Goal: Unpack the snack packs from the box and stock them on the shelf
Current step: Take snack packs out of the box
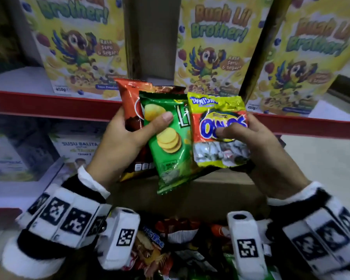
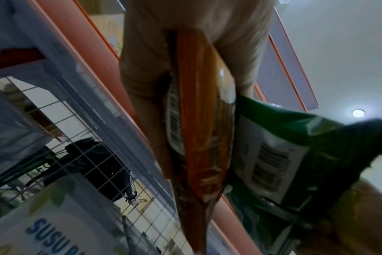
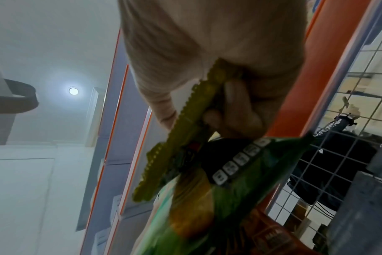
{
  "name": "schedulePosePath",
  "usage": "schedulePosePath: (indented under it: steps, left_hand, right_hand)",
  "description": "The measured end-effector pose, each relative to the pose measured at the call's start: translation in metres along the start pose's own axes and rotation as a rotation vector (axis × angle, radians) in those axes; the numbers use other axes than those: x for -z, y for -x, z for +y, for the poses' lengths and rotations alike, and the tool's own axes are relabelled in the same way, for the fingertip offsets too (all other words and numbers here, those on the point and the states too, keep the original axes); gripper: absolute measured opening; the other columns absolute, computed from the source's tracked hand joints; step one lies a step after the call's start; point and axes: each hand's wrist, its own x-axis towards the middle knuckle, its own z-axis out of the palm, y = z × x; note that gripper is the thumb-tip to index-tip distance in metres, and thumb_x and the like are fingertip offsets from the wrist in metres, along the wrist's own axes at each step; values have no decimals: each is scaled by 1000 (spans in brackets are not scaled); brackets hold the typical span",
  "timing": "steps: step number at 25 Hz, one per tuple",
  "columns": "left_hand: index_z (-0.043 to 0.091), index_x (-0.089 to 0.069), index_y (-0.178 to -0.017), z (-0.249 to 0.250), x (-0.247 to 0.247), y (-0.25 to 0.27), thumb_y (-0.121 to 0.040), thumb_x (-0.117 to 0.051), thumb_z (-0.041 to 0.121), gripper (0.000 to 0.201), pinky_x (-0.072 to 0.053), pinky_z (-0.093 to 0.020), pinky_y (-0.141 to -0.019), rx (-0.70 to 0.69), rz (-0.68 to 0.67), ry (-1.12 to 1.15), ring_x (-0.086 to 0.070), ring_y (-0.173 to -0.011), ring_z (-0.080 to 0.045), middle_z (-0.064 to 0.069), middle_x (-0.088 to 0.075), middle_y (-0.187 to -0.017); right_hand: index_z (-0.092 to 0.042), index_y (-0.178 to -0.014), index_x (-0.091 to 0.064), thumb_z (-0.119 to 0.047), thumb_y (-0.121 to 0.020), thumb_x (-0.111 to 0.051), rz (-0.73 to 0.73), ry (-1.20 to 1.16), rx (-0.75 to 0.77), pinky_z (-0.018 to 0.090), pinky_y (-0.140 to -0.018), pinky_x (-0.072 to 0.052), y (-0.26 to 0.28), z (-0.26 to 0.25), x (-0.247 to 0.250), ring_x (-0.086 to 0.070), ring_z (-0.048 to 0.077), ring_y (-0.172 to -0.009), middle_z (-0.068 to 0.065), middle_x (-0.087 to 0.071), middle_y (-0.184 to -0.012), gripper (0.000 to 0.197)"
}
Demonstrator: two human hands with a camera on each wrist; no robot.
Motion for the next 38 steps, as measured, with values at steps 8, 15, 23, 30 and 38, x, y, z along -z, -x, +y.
schedulePosePath:
  steps: [8, 15, 23, 30, 38]
  left_hand:
    - [19, -66, -105, 74, 1, -12, -61, -81, 38, 50, -56, -27, -80, 209, 215, 37, -71, -94, -16, 1, -75, -100]
    - [16, -62, -116, 233, -22, -36, -60, -79, 37, 62, -57, -30, -83, 259, 273, -2, -70, -99, -17, 0, -74, -107]
    - [16, -65, -112, 440, -71, -87, -55, -77, 40, 62, -57, -31, -81, 253, 286, 40, -71, -96, -18, 1, -75, -102]
    - [17, -64, -111, 585, -104, -138, -61, -86, 38, 58, -54, -37, -86, 51, 177, 2, -70, -98, -20, -1, -74, -105]
    - [18, -68, -107, 669, -154, -160, -52, -82, 46, 63, -53, -30, -76, 44, 92, 56, -73, -90, -15, 1, -76, -99]
  right_hand:
    - [-17, -82, -73, -32, -68, -81, 2, -101, -202, 27, -65, -55, -3, -73, -25, -72, 18, -78, 3, -75, -84, 22]
    - [-22, -106, -65, -22, -56, -90, -75, -153, -378, 35, -55, -55, 11, -233, -37, -71, 32, -70, 12, -73, -99, 57]
    - [-14, -103, -64, -12, -51, -87, -135, 18, -203, 27, -65, -57, -22, -489, -23, -72, 23, -85, 6, -75, -95, 58]
    - [-9, -82, -76, -3, -49, -82, -98, -31, -96, 22, -48, -53, -29, -649, -11, -72, 21, -65, 12, -75, -80, 35]
    - [-16, -82, -75, -29, -53, -78, -127, -73, -54, 43, -54, -57, -34, -764, 25, -69, 27, -66, 10, -73, -83, 32]
